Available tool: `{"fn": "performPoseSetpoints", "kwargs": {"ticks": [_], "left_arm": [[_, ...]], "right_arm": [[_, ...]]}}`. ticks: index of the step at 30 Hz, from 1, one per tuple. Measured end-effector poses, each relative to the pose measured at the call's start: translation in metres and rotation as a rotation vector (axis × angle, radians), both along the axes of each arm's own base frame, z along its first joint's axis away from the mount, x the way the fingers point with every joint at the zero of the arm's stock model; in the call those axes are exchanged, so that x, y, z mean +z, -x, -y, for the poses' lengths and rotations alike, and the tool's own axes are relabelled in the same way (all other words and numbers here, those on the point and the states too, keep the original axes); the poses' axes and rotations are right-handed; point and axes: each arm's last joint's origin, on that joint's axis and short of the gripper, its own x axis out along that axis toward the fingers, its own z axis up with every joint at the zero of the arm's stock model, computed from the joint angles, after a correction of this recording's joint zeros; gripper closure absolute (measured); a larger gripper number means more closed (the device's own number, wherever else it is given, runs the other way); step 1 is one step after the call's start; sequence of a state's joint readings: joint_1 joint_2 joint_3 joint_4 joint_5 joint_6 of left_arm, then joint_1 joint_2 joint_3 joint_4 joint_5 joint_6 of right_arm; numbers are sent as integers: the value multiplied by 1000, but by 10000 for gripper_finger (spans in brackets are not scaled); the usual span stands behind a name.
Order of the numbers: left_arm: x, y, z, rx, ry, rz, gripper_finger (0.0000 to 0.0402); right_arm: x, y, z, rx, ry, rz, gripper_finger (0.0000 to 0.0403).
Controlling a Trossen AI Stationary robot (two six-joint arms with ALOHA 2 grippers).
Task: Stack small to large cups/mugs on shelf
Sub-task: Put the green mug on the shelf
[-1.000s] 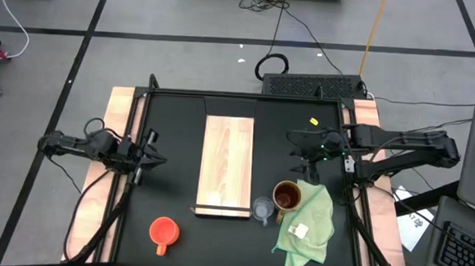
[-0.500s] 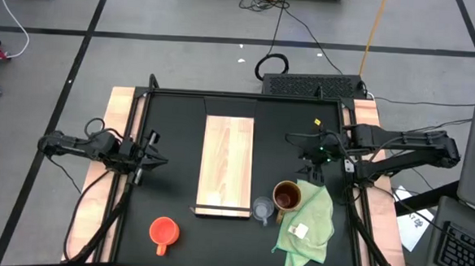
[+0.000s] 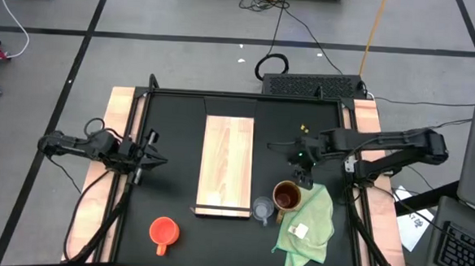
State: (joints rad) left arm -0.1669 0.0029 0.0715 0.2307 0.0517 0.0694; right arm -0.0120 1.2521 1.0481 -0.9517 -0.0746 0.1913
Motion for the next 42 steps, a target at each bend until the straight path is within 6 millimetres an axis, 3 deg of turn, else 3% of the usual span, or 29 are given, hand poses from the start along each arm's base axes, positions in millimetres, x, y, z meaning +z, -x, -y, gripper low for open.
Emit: {"fn": "performPoseSetpoints", "kwargs": {"ticks": [9,19,42], "left_arm": [[-1,0,0,-2,2,-8,376],[-3,-1,0,-14,23,-34,376],[-3,0,2,-66,26,-37,376]], "right_arm": [[-18,-12,-2,0,-10,-88,151],[-21,-18,-2,-12,-34,-79,151],[14,-7,-3,4,-87,56,151]]}}
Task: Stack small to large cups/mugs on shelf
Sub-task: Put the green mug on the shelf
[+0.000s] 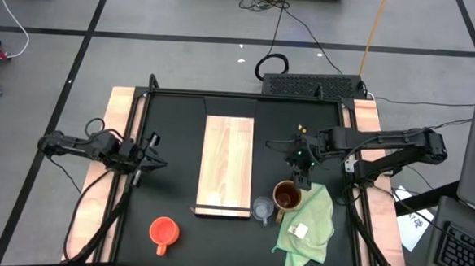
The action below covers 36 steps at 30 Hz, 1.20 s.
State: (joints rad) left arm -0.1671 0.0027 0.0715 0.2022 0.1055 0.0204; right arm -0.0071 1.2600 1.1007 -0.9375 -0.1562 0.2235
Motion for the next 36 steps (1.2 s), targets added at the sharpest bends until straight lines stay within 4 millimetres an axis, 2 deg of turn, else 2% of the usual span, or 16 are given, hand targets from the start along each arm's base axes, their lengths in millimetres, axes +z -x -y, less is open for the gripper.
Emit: {"fn": "performPoseSetpoints", "kwargs": {"ticks": [10,18,25,29,36], "left_arm": [[9,3,0,-26,93,75,376],[14,5,-2,24,56,141,376],[13,4,-3,73,79,126,376],[10,3,-3,68,83,90,376],[2,0,-2,68,64,7,376]], "right_arm": [[4,-7,0,145,71,112,151],[4,-8,0,209,102,129,151],[0,0,-1,249,106,43,151],[-2,5,0,204,80,-22,151],[0,1,0,177,82,22,151]]}}
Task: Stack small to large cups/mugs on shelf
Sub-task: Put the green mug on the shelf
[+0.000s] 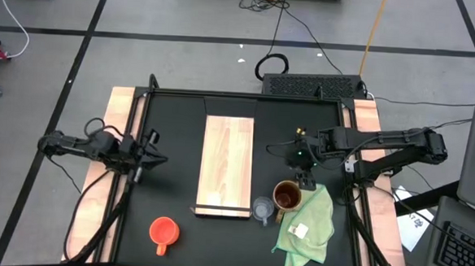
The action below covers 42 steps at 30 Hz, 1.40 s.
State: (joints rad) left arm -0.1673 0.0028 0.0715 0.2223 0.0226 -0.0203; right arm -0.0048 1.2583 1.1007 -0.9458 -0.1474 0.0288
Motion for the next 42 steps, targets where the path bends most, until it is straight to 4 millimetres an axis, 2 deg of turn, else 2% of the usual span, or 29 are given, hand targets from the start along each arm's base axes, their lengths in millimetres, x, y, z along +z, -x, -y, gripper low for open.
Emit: {"fn": "performPoseSetpoints", "kwargs": {"ticks": [6,14,19,34,42], "left_arm": [[-2,-1,0,3,-21,-19,376],[-2,-1,0,-6,-1,-25,376],[-2,-1,1,-26,-23,-22,376],[-5,-1,1,-34,-32,-44,376],[-5,-1,1,-35,-29,-44,376]], "right_arm": [[1,-12,1,-31,28,96,151],[-16,-13,1,-69,13,-68,151],[-19,-16,0,-89,-21,-83,151],[-22,-16,-22,-91,-48,-119,151],[-29,-15,-23,-115,-49,-123,151]]}}
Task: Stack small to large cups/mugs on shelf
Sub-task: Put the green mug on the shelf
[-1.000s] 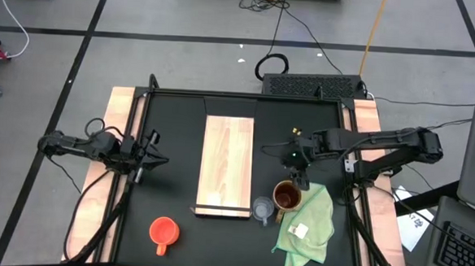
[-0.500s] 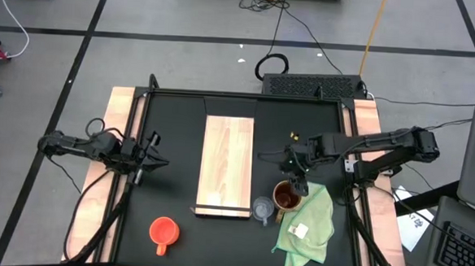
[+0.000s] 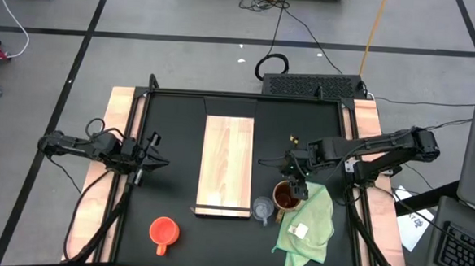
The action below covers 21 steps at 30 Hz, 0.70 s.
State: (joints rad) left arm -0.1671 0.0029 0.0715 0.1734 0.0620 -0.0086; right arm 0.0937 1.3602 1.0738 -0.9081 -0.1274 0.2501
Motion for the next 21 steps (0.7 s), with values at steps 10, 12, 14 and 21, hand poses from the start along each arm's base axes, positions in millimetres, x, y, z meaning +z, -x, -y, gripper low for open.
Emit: {"fn": "performPoseSetpoints", "kwargs": {"ticks": [10,12,14,21], "left_arm": [[0,0,0,0,0,1,376],[0,0,0,0,0,1,376],[0,0,0,0,0,1,376],[0,0,0,0,0,1,376]], "right_arm": [[-21,8,1,-26,-3,-57,151],[-21,6,1,-23,-3,-42,151],[-20,4,0,-8,-1,-18,151],[-20,2,0,28,8,11,181]]}}
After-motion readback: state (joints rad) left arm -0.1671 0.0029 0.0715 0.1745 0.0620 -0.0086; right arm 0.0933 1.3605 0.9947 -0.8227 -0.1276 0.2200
